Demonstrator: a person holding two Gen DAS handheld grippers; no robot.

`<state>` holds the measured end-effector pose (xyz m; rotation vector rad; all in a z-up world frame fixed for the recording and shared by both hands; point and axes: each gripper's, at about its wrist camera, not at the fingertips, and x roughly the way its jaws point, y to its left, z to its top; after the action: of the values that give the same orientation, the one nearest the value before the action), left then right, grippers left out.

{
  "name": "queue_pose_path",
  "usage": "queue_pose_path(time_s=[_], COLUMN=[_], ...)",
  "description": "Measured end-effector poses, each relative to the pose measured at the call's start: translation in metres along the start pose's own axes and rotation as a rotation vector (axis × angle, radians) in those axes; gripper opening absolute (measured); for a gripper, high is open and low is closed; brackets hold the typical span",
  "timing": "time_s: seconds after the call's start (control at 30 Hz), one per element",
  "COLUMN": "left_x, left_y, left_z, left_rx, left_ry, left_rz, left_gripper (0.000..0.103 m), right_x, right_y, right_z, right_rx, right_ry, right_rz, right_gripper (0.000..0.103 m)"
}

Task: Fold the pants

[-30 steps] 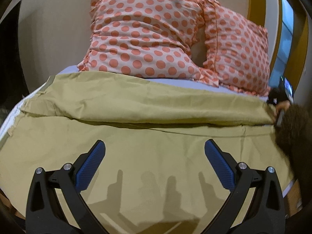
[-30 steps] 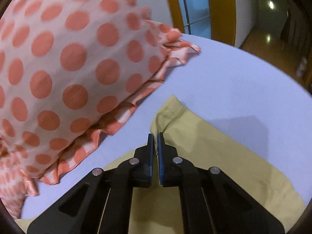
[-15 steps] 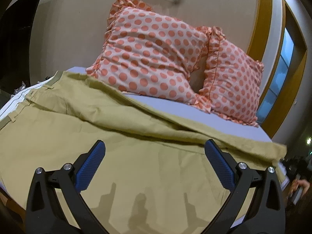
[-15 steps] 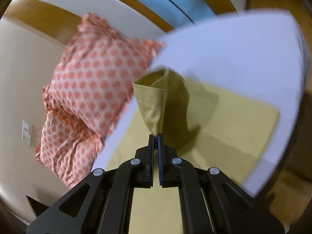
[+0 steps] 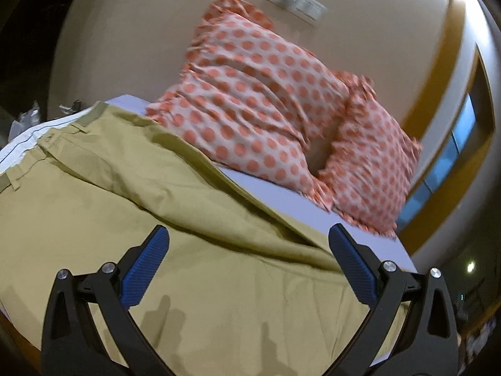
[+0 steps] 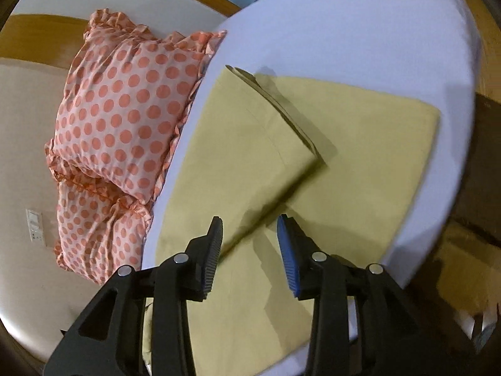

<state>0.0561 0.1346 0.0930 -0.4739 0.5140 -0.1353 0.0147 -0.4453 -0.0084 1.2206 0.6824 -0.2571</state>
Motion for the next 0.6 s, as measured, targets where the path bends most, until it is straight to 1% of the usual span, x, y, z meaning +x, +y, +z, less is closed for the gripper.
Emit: queue_pose_path(time_s=[0.03, 0.1, 0.2, 0.23, 0.27, 0.3, 0.33, 0.37, 0.43, 0.5, 0.57, 0.6], left_x=[0.0, 0.005, 0.017, 0.021, 0.025, 0.032, 0.036, 0.042, 0.06, 0.077, 0.096, 0.109], left_y=[0.002, 0.001, -0.005, -0.006, -0.006, -0.005, -0.002, 0.001, 0.012, 0.023, 0.032, 0.038], left_z=[0.002, 0.006, 0.008, 0.009, 0.011, 0.014, 0.017, 0.02, 0.032, 0.044, 0.055, 0.061], left_rx=[-0.01, -0.013, 0.012, 0.018, 0.021, 0.016, 0.01, 0.0, -0.042, -0.073, -0.094, -0.107], left_ry=[-0.01, -0.009, 0.033, 0.044, 0.054, 0.067, 0.078, 0.091, 0.129, 0.153, 0.187, 0.211], left_rz=[-0.003, -0.009, -0.004, -0.002, 0.001, 0.004, 0.008, 0.018, 0.052, 0.074, 0.111, 0.141], left_gripper=[0.101, 0.101, 0.101, 0.101, 0.101, 0.101, 0.101, 0.101, 0.1, 0.094, 0.085, 0.084], right_x=[-0.002, -0.001, 0.005, 0.008, 0.012, 0.019, 0.022, 0.018, 0.007, 0.001, -0.002, -0.002], right_y=[0.001, 0.003, 0.006, 0.008, 0.009, 0.006, -0.001, -0.006, -0.007, -0.004, 0.001, 0.003], right_z=[0.0, 0.002, 0.006, 0.007, 0.009, 0.011, 0.013, 0.014, 0.015, 0.017, 0.019, 0.02], right_rx=[0.0, -0.01, -0.017, -0.036, -0.057, -0.063, -0.034, -0.019, -0.041, -0.062, -0.074, -0.079], right_ry=[-0.001, -0.022, -0.088, -0.11, -0.119, -0.11, -0.105, -0.127, -0.176, -0.197, -0.207, -0.211], right_rz=[-0.016, -0.014, 0.003, -0.004, -0.002, 0.023, 0.107, 0.154, 0.198, 0.227, 0.254, 0.261], right_gripper=[0.041, 0.041, 0.038, 0.031, 0.006, 0.002, 0.002, 0.002, 0.002, 0.002, 0.002, 0.002])
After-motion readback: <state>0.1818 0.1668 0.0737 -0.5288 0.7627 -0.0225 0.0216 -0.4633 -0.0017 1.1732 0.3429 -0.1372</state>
